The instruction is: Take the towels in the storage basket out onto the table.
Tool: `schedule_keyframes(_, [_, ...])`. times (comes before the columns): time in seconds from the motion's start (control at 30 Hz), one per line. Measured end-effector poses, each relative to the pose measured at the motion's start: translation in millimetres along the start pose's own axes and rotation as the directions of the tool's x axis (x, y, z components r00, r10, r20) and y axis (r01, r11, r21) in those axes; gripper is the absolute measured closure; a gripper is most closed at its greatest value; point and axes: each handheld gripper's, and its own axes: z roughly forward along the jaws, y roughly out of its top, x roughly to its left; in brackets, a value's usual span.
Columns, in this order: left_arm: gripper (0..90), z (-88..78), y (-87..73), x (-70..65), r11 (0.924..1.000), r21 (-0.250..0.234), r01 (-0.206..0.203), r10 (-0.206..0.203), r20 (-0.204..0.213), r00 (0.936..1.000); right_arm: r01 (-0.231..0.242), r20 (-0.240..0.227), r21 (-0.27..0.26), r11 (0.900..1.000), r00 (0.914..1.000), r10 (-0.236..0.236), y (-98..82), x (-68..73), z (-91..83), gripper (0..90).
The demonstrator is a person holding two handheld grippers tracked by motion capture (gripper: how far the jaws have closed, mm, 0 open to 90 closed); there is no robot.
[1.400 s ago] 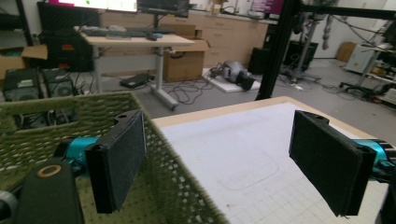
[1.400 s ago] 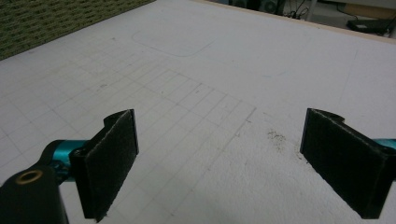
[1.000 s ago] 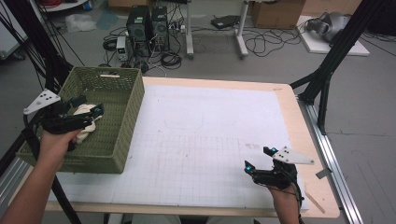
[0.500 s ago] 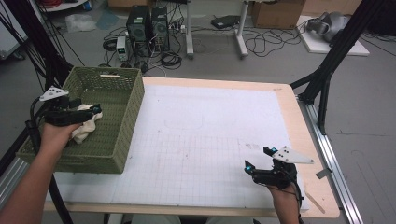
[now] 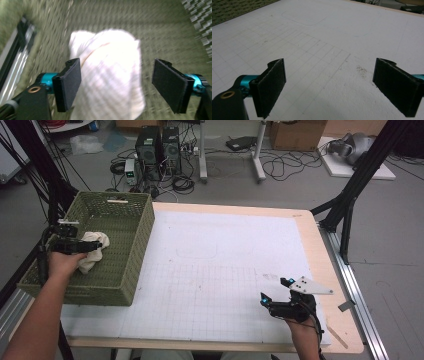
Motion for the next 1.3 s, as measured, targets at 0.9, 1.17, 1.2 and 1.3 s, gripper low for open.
schedule_keyframes(0.9, [72.7, 10.5, -4.6, 5.7, 0.9809, 0.189, 0.045, -0.047, 0.009, 0.9988, -0.02, 0.011, 0.008, 1.0, 0.9997, 0.02, -2.2, -4.1, -3.7, 10.7])
schedule_keyframes(1.17, [73.1, -1.7, -0.9, 11.5, 0.9888, 0.066, 0.134, -0.138, 0.062, 0.9885, -0.031, 0.017, 0.003, 1.0, 0.9994, 0.031, -2.9, -5.6, -6.6, 10.7])
schedule_keyframes(1.2, [73.1, -4.1, -0.8, 12.3, 0.9886, 0.048, 0.143, -0.146, 0.072, 0.9866, -0.028, 0.018, 0.002, 1.0, 0.9994, 0.028, -3.1, -6.1, -6.9, 10.7])
schedule_keyframes(1.3, [73.1, -10.8, 1.5, 11.3, 0.988, -0.027, 0.152, -0.148, 0.108, 0.983, -0.039, 0.021, 0.002, 0.999, 0.999, 0.038, -3.6, -6.6, -7.4, 10.7])
